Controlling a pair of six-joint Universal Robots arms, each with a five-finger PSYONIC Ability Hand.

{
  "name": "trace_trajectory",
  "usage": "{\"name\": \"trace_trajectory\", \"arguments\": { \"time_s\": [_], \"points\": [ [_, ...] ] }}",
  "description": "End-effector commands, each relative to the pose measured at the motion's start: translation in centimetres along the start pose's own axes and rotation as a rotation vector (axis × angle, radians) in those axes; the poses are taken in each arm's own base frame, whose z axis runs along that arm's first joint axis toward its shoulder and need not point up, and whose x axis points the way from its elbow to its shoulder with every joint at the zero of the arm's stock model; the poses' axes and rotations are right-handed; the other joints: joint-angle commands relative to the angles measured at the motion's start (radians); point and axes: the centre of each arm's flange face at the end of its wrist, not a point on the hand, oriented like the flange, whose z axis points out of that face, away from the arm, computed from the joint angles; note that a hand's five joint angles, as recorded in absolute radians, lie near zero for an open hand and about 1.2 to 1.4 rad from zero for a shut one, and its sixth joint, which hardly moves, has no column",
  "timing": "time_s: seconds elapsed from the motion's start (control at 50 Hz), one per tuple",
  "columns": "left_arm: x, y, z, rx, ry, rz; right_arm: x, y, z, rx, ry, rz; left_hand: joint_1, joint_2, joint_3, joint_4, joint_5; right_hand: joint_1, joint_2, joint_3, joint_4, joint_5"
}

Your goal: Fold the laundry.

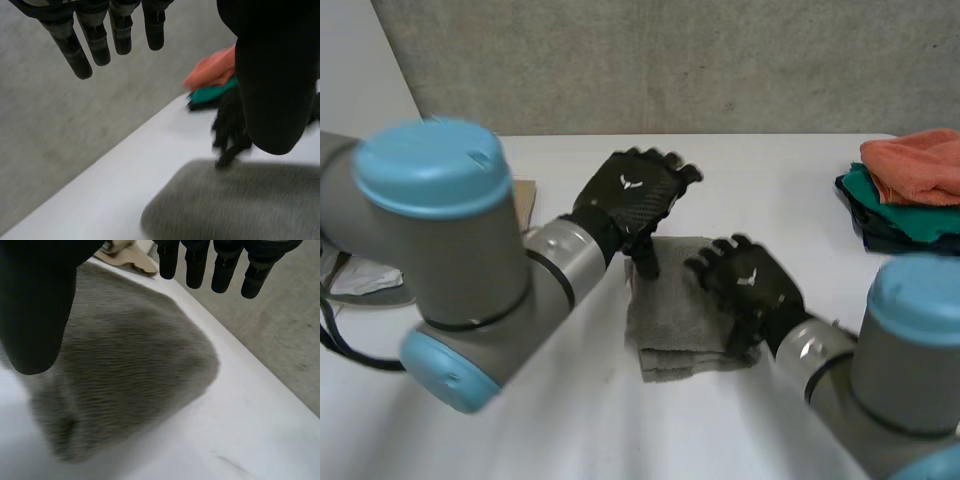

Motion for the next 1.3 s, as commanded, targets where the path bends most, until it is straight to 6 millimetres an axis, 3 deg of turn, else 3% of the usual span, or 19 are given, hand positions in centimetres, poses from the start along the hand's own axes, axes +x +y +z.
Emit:
{"name": "trace_trajectory", "arguments": {
  "time_s": [0.02,0.36,0.56,0.72,0.8,0.88,0.96,1.04,1.1,1.12,1.18,1.2,1.26,1.28,1.3],
  "points": [
    [0.8,-0.9,-0.3,0.063,0.257,-0.011,-2.2,1.7,-0.1,0.045,-0.035,-0.004,0.027,0.03,0.029,0.033,0.026,-0.049,-0.04,-0.041,-0.04,-0.048],
    [0.8,-0.6,-0.1,0.048,0.267,-0.023,-2.9,4.8,3.4,0.062,-0.039,-0.079,0.021,0.024,0.023,0.027,0.02,-0.049,-0.04,-0.041,-0.04,-0.048],
    [0.6,-0.6,-0.1,0.05,0.262,-0.025,-2.3,3.9,4.3,0.105,-0.019,-0.105,0.024,0.027,0.026,0.03,0.023,-0.049,-0.04,-0.041,-0.04,-0.048],
    [0.4,-0.6,0.0,0.048,0.253,-0.046,-1.8,3.5,5.8,0.133,-0.005,-0.102,0.027,0.03,0.029,0.033,0.026,0.105,0.114,0.113,0.114,0.106],
    [0.2,-0.6,0.0,0.048,0.245,-0.049,-1.4,3.2,6.7,0.15,0.008,-0.102,0.027,0.03,0.029,0.033,0.026,0.284,0.293,0.291,0.293,0.285],
    [-0.6,-0.8,0.0,0.052,0.225,-0.048,-0.8,2.3,7.6,0.185,0.031,-0.103,0.027,0.03,0.029,0.033,0.026,1.171,1.18,1.179,1.18,1.172],
    [-0.8,-0.9,0.0,0.056,0.222,-0.049,1.3,0.1,8.8,0.261,0.101,-0.103,0.027,0.03,0.029,0.033,0.026,1.173,1.182,1.18,1.182,1.174],
    [-0.7,-1.2,0.0,0.066,0.224,-0.044,7.0,-2.6,10.0,0.34,0.248,-0.077,0.027,0.03,0.029,0.033,0.026,1.173,1.182,1.18,1.182,1.174],
    [-0.7,-1.7,0.0,0.081,0.223,-0.039,10.1,-4.8,10.0,0.406,0.319,-0.074,0.027,0.03,0.029,0.033,0.026,1.173,1.182,1.18,1.182,1.174],
    [-0.8,-1.9,0.0,0.086,0.222,-0.036,12.3,-5.8,9.9,0.441,0.368,-0.073,0.024,0.027,0.026,0.03,0.023,1.173,1.182,1.18,1.182,1.174],
    [-1.0,-2.6,-0.3,0.105,0.215,-0.03,16.0,-7.0,9.7,0.486,0.442,-0.073,0.027,0.03,0.029,0.033,0.026,1.173,1.182,1.18,1.182,1.174],
    [-1.0,-2.8,-0.3,0.109,0.214,-0.029,18.6,-7.5,9.5,0.513,0.491,-0.074,0.024,0.027,0.026,0.03,0.023,1.173,1.182,1.18,1.182,1.174],
    [-1.0,-3.0,-0.5,0.115,0.213,-0.031,22.5,-8.2,9.0,0.555,0.563,-0.069,0.027,0.03,0.029,0.033,0.026,1.173,1.182,1.18,1.182,1.174],
    [-1.0,-3.0,-0.5,0.114,0.213,-0.034,25.1,-8.2,8.7,0.576,0.602,-0.071,0.024,0.027,0.026,0.03,0.023,1.173,1.182,1.18,1.182,1.174],
    [-1.0,-3.1,-0.5,0.115,0.215,-0.036,26.3,-8.0,8.5,0.584,0.619,-0.078,0.027,0.03,0.029,0.033,0.026,1.173,1.182,1.18,1.182,1.174]
  ]
}}
